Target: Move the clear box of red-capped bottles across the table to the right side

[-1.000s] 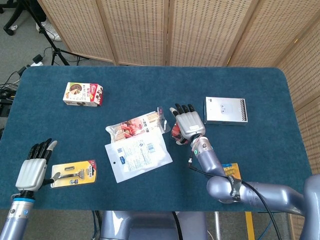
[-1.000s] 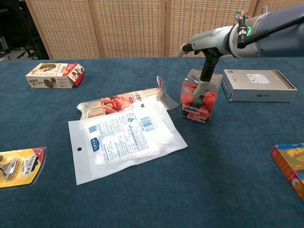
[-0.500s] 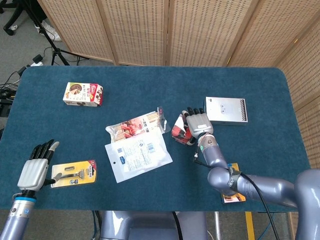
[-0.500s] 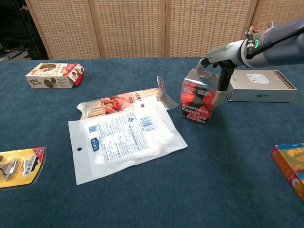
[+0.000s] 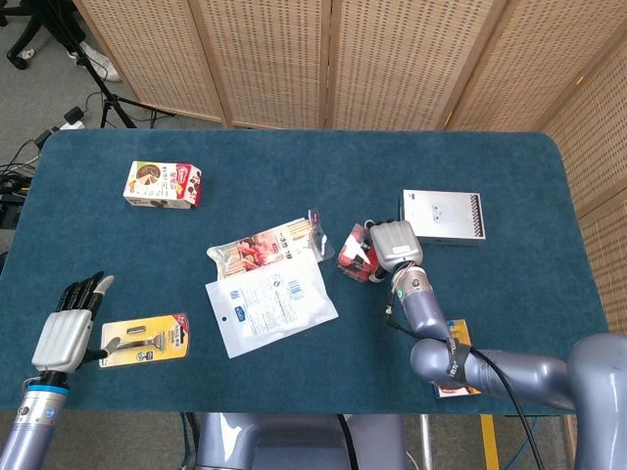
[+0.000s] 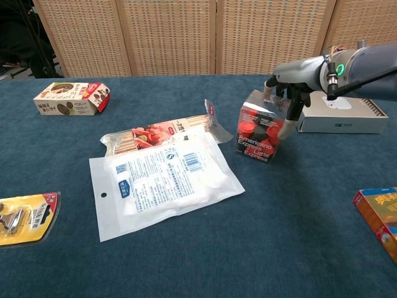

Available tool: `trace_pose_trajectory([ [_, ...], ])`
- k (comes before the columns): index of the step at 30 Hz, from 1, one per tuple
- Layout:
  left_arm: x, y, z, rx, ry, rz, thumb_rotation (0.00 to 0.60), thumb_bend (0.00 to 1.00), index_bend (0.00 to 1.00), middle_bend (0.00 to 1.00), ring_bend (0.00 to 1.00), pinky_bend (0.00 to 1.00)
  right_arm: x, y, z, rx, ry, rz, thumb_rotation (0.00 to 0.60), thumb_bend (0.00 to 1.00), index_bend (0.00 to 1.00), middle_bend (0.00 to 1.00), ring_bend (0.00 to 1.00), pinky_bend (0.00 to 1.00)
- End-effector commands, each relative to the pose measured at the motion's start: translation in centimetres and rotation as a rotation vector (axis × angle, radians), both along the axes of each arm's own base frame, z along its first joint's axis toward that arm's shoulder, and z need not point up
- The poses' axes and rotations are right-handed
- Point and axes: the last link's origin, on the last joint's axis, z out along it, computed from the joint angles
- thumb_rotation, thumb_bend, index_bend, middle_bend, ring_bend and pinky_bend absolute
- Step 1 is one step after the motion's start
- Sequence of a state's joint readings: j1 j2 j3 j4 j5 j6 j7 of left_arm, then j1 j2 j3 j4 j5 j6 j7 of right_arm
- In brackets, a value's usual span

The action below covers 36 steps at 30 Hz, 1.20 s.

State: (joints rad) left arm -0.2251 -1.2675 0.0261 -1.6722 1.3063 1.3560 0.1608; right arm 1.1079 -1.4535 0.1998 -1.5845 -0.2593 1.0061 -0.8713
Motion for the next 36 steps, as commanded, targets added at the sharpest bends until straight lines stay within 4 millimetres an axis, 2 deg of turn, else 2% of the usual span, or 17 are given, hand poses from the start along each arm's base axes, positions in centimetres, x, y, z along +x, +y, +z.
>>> trace_pose_trajectory([
  [1, 0.0, 0.0, 0.0, -0.001, -0.002, 0.002, 0.6, 0.24, 0.0, 0.0, 0.0, 0.0, 0.0, 0.2, 0.1, -0.005, 0.014, 0.01, 0.6, 0.13, 0.56, 0.39, 0.35, 0.48],
  [5, -0.1, 0.1, 0.1, 0.002, -0.003, 0.004, 0.6, 0.24, 0.0, 0.0, 0.0, 0.0, 0.0, 0.1, 0.4, -0.019, 0.033, 0.02, 0.6, 0.15, 0.62, 0.44, 0.41, 0.52],
  [9, -0.1, 0.1, 0.1, 0.003, -0.004, 0.007, 0.6, 0.24, 0.0, 0.0, 0.0, 0.0, -0.1, 0.0, 0.9, -0.032, 0.052, 0.024, 0.6, 0.16, 0.65, 0.45, 0.43, 0.52],
  [20, -0.1, 0.1, 0.2, 0.006, -0.01, 0.006, 0.6, 0.24, 0.0, 0.0, 0.0, 0.0, -0.2, 0.2, 3.6, -0.077, 0.125, 0.012, 0.6, 0.16, 0.68, 0.46, 0.44, 0.52],
  [25, 0.0, 0.1, 0.2, 0.004, -0.011, 0.006, 0.6, 0.24, 0.0, 0.0, 0.0, 0.0, -0.9, 0.3, 5.3, -0.101, 0.145, -0.015, 0.6, 0.16, 0.68, 0.46, 0.44, 0.52],
  [36, 0.2, 0.0, 0.0, -0.011, -0.018, 0.0, 0.6, 0.24, 0.0, 0.0, 0.0, 0.0, -2.9, 1.3, 7.5, -0.119, 0.174, -0.1, 0.6, 0.16, 0.68, 0.45, 0.44, 0.52],
])
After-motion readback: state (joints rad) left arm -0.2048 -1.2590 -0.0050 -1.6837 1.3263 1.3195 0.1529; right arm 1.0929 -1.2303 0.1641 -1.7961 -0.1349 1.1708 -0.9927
